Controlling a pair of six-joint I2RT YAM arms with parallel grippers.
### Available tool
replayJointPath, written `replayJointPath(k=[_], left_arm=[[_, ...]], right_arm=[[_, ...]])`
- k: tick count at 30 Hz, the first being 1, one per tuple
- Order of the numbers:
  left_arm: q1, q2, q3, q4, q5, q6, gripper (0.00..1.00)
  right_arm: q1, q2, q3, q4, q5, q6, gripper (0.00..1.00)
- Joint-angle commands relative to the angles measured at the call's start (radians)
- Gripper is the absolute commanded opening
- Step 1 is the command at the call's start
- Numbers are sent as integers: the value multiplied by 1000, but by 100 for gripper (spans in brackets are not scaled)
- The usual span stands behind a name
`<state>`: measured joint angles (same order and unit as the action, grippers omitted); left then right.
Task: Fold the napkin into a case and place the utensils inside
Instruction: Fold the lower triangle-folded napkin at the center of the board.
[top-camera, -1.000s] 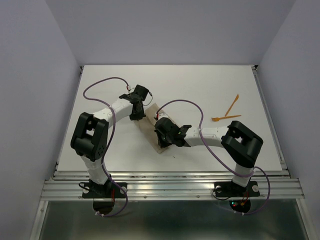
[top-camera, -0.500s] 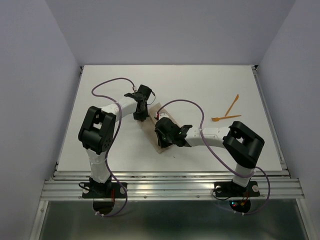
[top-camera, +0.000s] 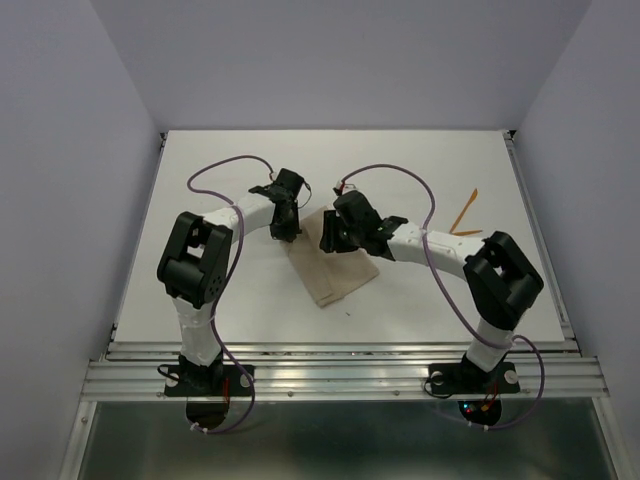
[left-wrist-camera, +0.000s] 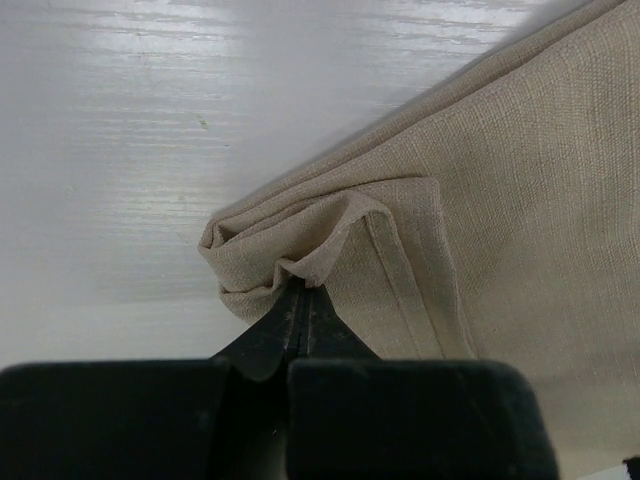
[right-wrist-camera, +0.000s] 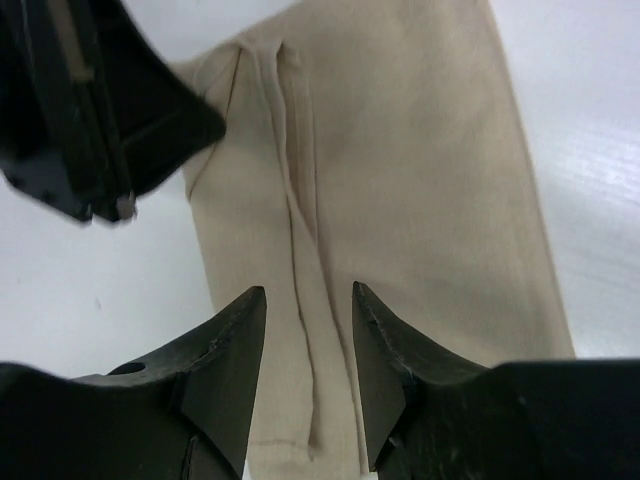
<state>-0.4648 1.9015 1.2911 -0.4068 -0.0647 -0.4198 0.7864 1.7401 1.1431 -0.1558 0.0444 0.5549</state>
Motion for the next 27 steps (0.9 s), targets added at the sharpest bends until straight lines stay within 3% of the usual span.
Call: replayJointPath(k=[1, 13, 27], left_arm=[[-5, 7, 28, 13, 46, 27, 0], [-3, 11, 48, 5, 95, 39, 0], [-2, 7, 56, 2, 100, 39, 0]], right_arm=[[-38, 99, 107, 41, -90, -6, 46], [-47, 314, 352, 41, -182, -39, 49], [-47, 348, 369, 41, -86, -64, 48]])
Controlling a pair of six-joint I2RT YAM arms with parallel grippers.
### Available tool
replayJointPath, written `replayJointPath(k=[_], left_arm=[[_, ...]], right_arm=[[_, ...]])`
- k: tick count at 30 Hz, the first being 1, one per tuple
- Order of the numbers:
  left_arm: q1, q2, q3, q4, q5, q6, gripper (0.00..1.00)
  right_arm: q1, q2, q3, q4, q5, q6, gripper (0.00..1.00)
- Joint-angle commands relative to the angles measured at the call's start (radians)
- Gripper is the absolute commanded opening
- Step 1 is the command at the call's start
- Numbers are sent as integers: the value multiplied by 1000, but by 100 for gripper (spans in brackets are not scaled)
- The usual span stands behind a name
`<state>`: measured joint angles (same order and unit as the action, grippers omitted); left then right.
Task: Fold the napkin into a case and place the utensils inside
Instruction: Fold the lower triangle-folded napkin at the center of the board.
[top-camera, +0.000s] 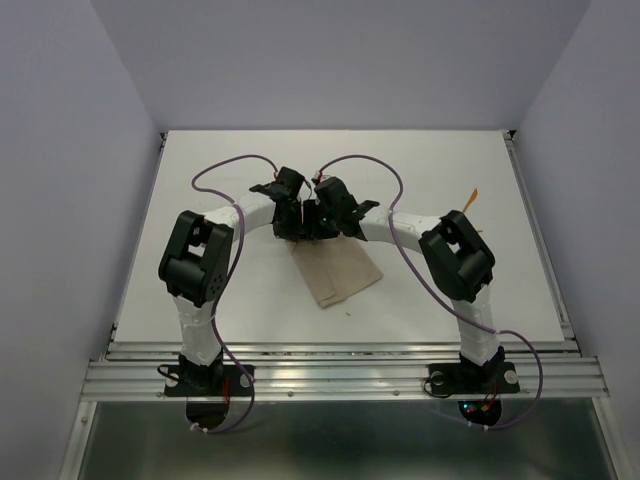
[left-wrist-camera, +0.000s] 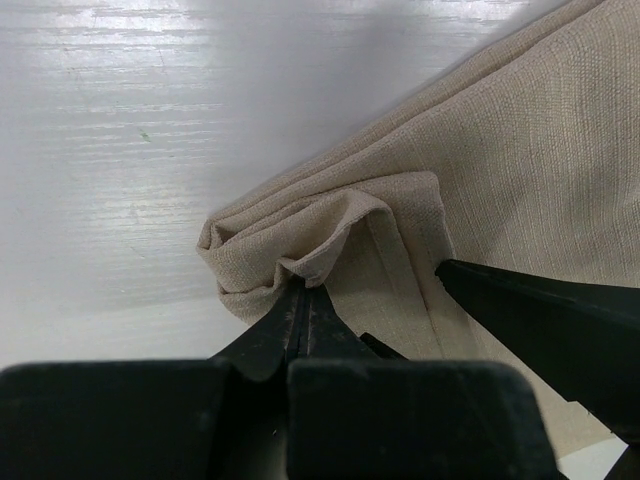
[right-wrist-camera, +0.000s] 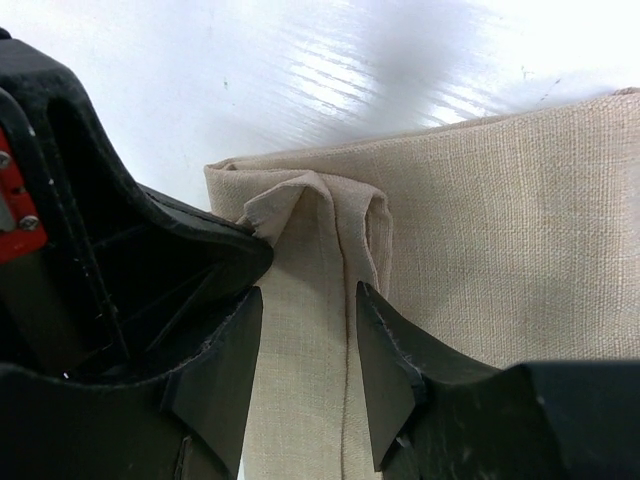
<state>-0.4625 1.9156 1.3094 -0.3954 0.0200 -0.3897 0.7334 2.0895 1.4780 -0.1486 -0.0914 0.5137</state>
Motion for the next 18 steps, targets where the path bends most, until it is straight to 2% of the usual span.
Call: replayJointPath(k=[1, 9, 18], left_arm=[[-4, -9, 33, -7, 17, 9, 0], [1, 0, 34, -10, 18, 11, 0], [2, 3, 37, -10, 23, 11, 0]], right_arm=[[6, 0, 36, 34, 50, -30, 48], [6, -45, 25, 46, 96, -32, 48], [-3, -16, 38, 44, 136, -24, 49]])
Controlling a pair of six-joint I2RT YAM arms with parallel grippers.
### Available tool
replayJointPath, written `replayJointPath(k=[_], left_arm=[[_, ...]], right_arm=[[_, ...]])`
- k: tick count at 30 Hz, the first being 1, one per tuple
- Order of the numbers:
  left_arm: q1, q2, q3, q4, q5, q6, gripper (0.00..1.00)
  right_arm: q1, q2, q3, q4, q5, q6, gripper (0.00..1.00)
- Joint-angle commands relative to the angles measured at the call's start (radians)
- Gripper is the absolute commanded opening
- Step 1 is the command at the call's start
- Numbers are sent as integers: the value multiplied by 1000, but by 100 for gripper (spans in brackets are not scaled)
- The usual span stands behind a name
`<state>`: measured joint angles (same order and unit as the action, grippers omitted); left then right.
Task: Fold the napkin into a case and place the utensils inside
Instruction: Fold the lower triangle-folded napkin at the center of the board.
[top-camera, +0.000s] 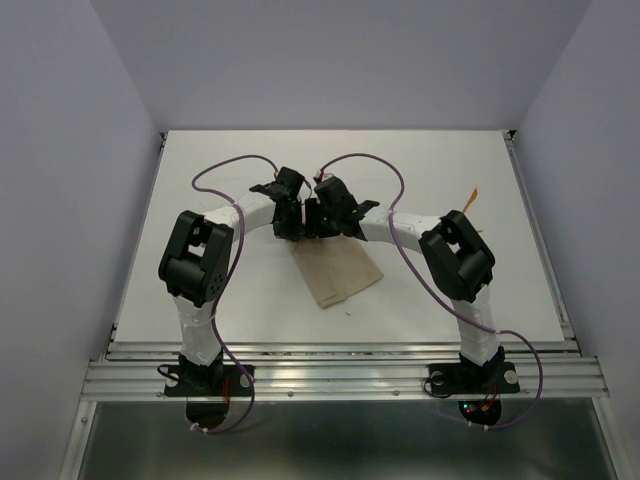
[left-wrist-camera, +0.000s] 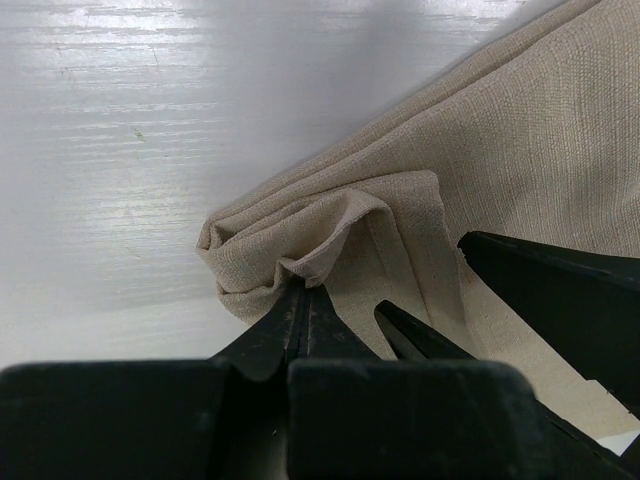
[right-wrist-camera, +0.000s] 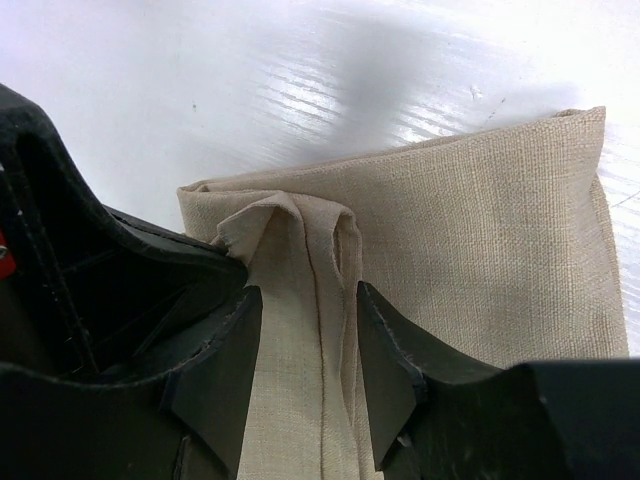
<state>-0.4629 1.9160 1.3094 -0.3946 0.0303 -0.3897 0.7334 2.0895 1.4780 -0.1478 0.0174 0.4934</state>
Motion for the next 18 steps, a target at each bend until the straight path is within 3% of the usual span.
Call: replayJointPath(k=[1, 18], left_arm=[[3, 5, 37, -13, 13, 11, 0], [3, -8, 42, -12, 29, 11, 0]], right_arm=[[-3, -13, 38, 44, 29, -3, 49], [-3, 81, 120, 30, -50, -9, 47]])
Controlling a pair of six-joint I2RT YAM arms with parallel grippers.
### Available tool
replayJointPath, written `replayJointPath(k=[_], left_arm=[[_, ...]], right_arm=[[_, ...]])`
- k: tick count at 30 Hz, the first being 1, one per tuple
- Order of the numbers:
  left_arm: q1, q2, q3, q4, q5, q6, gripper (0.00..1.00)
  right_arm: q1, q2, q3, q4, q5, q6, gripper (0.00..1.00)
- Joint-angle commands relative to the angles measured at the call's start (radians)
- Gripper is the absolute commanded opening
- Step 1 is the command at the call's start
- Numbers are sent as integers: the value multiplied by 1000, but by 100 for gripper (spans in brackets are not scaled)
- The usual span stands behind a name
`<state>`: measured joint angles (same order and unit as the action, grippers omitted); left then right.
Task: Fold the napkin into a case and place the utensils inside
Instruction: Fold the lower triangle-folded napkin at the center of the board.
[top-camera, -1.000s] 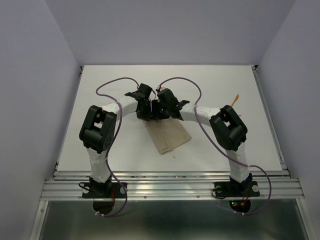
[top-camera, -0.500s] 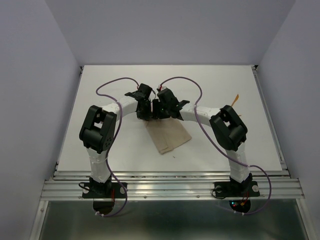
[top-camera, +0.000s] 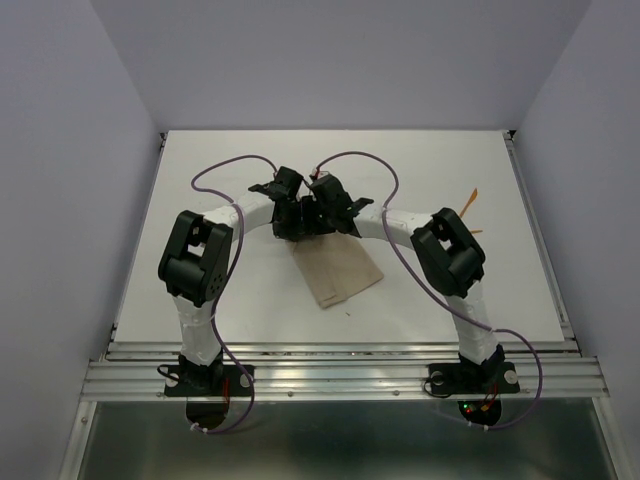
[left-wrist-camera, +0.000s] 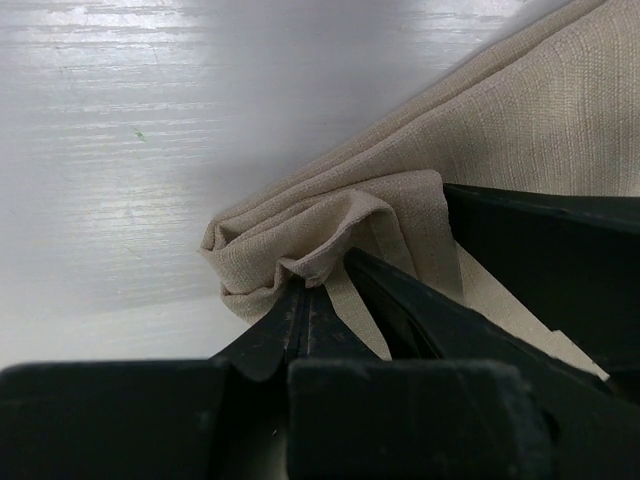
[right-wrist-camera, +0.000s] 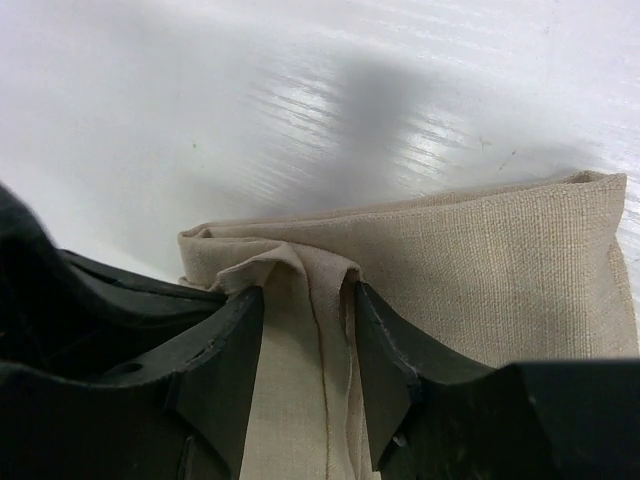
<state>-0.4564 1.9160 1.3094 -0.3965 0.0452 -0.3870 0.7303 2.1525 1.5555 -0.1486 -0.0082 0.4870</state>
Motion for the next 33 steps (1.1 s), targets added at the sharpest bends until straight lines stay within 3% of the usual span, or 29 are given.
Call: replayJointPath(k=[1, 3, 12, 17, 22, 29, 33], left_arm=[[-2, -9, 41, -11, 15, 8, 0], [-2, -11, 40, -11, 13, 8, 0], [-2, -17, 44, -5, 22, 13, 0], [-2, -31, 59, -10, 19, 13, 1], [-2, -72, 60, -16, -7, 10, 16], [-2, -126, 62, -18, 2, 25, 21], [-2, -129, 56, -16, 2, 25, 31]], right_arm=[[0, 18, 41, 30, -22, -2, 46], [0, 21, 34, 30, -16, -4, 45], [0, 33, 40, 34, -87, -8, 22], [0, 24, 28, 37, -50, 15, 1], [-20, -2, -18, 69, -36, 54, 1], [-39, -5, -43, 98, -81, 70, 1], [-57, -2, -51, 109, -107, 85, 1]])
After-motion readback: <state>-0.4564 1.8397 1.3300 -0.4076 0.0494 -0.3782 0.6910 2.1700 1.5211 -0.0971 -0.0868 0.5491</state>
